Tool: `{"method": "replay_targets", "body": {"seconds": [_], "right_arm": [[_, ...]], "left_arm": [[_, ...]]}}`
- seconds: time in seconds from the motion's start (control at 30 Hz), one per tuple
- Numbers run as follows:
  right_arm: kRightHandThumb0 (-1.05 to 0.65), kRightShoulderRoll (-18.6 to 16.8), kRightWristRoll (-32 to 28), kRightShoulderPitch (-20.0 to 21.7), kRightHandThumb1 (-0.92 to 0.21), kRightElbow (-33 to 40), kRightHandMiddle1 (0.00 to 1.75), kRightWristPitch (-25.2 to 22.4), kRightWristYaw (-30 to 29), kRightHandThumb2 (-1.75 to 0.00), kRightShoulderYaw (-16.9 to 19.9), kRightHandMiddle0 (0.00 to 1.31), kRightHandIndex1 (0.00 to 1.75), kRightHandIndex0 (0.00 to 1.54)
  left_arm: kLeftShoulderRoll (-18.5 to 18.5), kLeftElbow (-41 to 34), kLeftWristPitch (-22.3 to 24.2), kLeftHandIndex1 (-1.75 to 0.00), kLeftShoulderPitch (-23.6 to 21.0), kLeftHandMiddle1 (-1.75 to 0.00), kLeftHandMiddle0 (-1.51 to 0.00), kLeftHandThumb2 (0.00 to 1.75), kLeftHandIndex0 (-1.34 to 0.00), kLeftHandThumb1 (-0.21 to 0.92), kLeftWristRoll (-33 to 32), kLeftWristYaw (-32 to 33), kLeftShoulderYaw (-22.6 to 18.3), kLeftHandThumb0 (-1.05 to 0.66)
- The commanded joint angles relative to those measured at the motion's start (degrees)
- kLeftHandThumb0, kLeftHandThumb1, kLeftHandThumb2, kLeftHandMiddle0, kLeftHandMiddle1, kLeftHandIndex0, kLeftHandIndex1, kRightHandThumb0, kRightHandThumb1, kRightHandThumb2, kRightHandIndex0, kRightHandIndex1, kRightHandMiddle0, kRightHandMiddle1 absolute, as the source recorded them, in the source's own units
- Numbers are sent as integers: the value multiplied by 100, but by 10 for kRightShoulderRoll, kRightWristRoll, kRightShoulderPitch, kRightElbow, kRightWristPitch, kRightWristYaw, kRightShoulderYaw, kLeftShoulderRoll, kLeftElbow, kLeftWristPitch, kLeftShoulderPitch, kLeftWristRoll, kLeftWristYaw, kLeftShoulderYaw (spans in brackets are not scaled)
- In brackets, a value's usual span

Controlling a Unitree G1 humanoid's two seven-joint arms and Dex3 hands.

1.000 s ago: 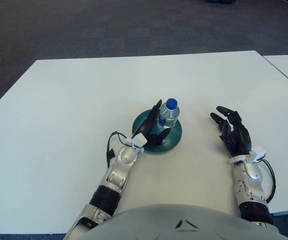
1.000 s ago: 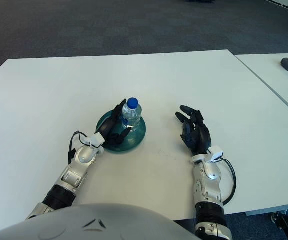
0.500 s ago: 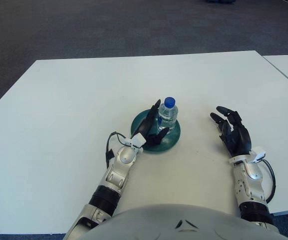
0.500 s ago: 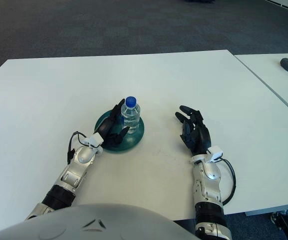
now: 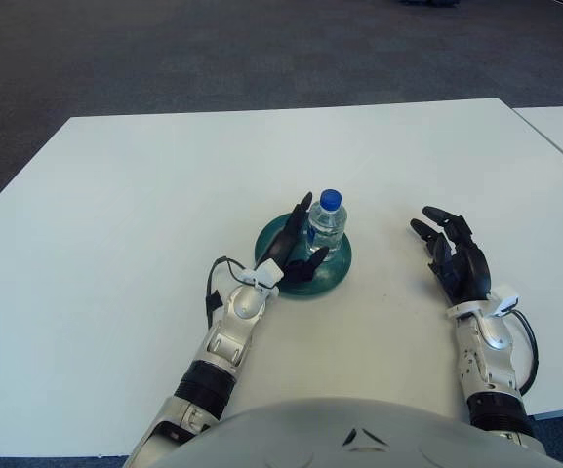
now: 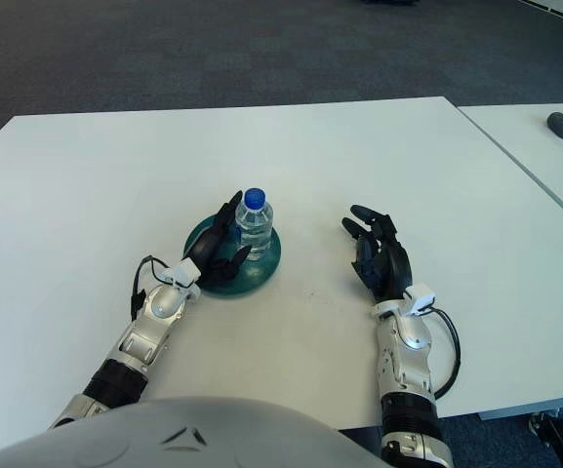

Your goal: Put the bottle into the plate.

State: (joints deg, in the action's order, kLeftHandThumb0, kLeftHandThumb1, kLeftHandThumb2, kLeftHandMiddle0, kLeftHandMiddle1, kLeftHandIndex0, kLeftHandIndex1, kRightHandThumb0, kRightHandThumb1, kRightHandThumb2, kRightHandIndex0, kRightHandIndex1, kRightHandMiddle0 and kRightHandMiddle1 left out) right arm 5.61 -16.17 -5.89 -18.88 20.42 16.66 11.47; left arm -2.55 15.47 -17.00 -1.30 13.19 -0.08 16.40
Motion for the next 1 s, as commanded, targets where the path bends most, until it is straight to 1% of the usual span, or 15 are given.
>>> {"method": "replay_targets", "body": {"seconds": [0.0,0.07,0.13,0.23,0.27,0.33,0.43,0.63,0.83,0.97], "right_arm": [[-68,-21,6,-45,-92,-78,98,-46,-2,-60,-9,8,60,39],[-68,-21,6,-43,-92,-80,98,-46,-2,-60,-8,8,60,39],[-68,-20,6,-42,-92,-83,98,-46,-2,-60,-8,8,60,39],[-68,-20,6,-39,-92,-86,98,-45,-1,-60,-7,8,60,39],[-68,-20,6,-38,-92,-87,98,-45,-1,-60,-7,8,60,39],[-68,-20,6,-36,-92,-90,98,-44,-2,-60,-7,8,60,39],[-68,-20,6,-35,-92,-92,98,-44,-2,-60,-6,8,60,39],[-68,-20,7,-31,-92,-97,98,-42,-2,-60,-6,8,60,39],[-68,-21,8,-29,-92,-101,98,-40,-2,-60,-6,8,60,39],[-68,-21,8,-28,-92,-102,98,-39,-2,-60,-6,8,60,39]], "left_arm": [[-15,25,-15,0,10,0,0,59,0,92,12,76,-30,-105],[-25,34,-27,0,9,0,0,60,0,92,19,105,-36,-105],[-33,52,-56,-1,3,0,-1,59,-2,92,32,148,-44,-105],[-34,80,-98,-38,-14,-1,-12,51,-1,92,44,189,-52,-105],[-31,87,-112,-43,-21,-1,-13,50,-1,92,46,195,-54,-105],[-27,101,-130,-58,-31,-2,-18,46,0,92,49,204,-56,-105],[-21,115,-157,-67,-40,-3,-21,44,0,92,54,211,-55,-105],[-7,112,-185,-74,-48,-4,-27,44,0,92,68,213,-53,-105],[-4,102,-191,-74,-51,-4,-29,48,0,92,70,211,-56,-105],[-12,95,-193,-74,-49,-4,-30,52,0,92,42,198,-64,-105]]}}
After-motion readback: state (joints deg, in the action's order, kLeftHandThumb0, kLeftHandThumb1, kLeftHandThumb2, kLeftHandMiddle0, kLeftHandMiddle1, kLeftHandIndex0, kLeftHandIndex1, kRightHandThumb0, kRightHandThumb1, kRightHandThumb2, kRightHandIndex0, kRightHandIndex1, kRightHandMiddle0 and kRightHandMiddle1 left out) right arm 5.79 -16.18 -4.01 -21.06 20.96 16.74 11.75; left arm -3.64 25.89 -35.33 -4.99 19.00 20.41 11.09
